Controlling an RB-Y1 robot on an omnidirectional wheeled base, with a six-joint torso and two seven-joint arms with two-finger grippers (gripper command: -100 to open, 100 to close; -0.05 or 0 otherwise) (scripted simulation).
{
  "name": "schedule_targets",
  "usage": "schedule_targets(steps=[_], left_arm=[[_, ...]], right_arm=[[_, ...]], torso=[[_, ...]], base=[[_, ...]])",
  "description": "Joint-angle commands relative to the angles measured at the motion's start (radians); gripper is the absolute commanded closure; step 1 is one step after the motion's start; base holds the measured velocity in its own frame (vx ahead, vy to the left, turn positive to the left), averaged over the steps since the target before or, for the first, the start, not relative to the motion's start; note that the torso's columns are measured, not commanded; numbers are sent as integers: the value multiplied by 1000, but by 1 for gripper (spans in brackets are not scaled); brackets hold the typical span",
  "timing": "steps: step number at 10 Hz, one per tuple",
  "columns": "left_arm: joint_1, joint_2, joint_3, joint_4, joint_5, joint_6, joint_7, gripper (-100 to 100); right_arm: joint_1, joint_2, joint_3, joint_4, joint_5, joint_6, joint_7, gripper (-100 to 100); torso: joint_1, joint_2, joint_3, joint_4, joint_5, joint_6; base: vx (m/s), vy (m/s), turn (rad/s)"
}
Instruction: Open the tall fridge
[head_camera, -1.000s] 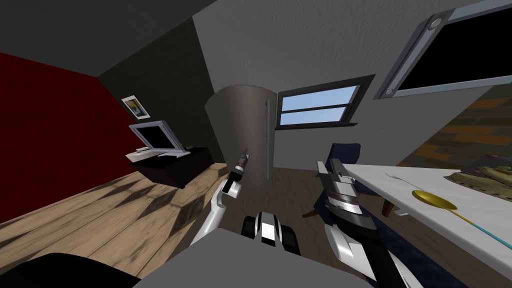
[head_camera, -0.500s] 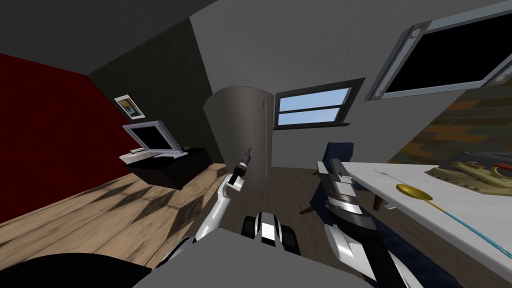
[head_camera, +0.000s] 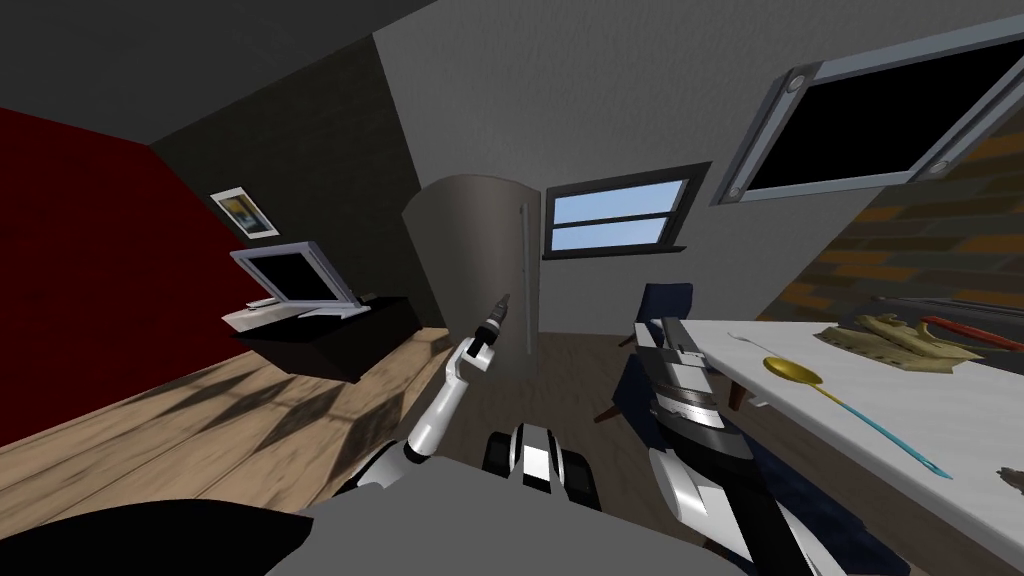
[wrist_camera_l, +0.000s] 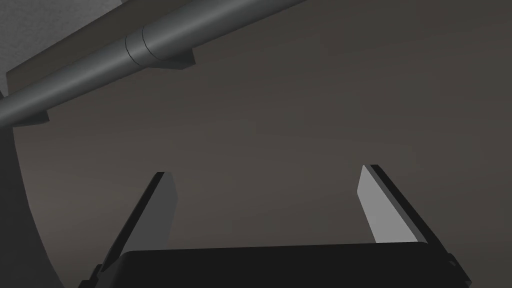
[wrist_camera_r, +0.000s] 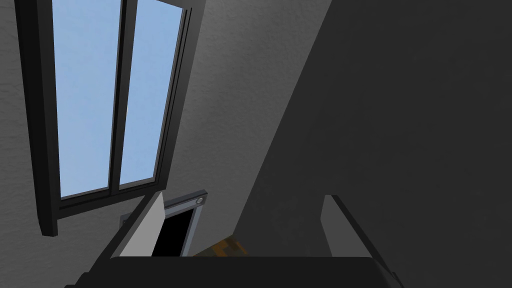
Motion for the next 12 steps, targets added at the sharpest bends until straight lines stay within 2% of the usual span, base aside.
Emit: schedule_targets(steps=[1, 2, 3, 4, 5, 6, 7, 8, 9, 12], left_arm=[[-77, 11, -21, 60, -19, 64, 4, -100], [-102, 11, -21, 62, -19, 64, 4, -100], [-132, 21, -33, 101, -31, 99, 8, -100], [-159, 21, -33, 110, -31, 99, 8, -100], [-187, 31, -46, 147, -43, 134, 12, -100], [-216, 31, -46, 159, -43, 134, 12, -100], [-251, 41, -58, 205, -55, 169, 15, -100], [-273, 41, -58, 208, -55, 169, 15, -100], [-305, 51, -70, 250, -66, 203, 19, -100], [-386, 61, -82, 308, -78, 237, 23, -100]], right_arm=[[0, 0, 0, 0, 0, 0, 0, 0], [0, 0, 0, 0, 0, 0, 0, 0], [0, 0, 0, 0, 0, 0, 0, 0], [0, 0, 0, 0, 0, 0, 0, 0], [0, 0, 0, 0, 0, 0, 0, 0], [0, 0, 0, 0, 0, 0, 0, 0], [0, 0, 0, 0, 0, 0, 0, 0], [0, 0, 0, 0, 0, 0, 0, 0], [0, 0, 0, 0, 0, 0, 0, 0], [0, 0, 0, 0, 0, 0, 0, 0]], torso=[[0, 0, 0, 0, 0, 0], [0, 0, 0, 0, 0, 0], [0, 0, 0, 0, 0, 0], [0, 0, 0, 0, 0, 0], [0, 0, 0, 0, 0, 0], [-1, 0, 0, 0, 0, 0], [0, 0, 0, 0, 0, 0], [0, 0, 0, 0, 0, 0], [1, 0, 0, 0, 0, 0], [0, 0, 0, 0, 0, 0]], base=[[-36, -22, -62], [-28, -19, -35], [-29, -25, -68], [-26, -21, -24], [-36, -32, -56], [-33, -22, -32], [-32, -18, -65], [-28, -16, -29], [-35, -23, -60], [-30, -22, -38]])
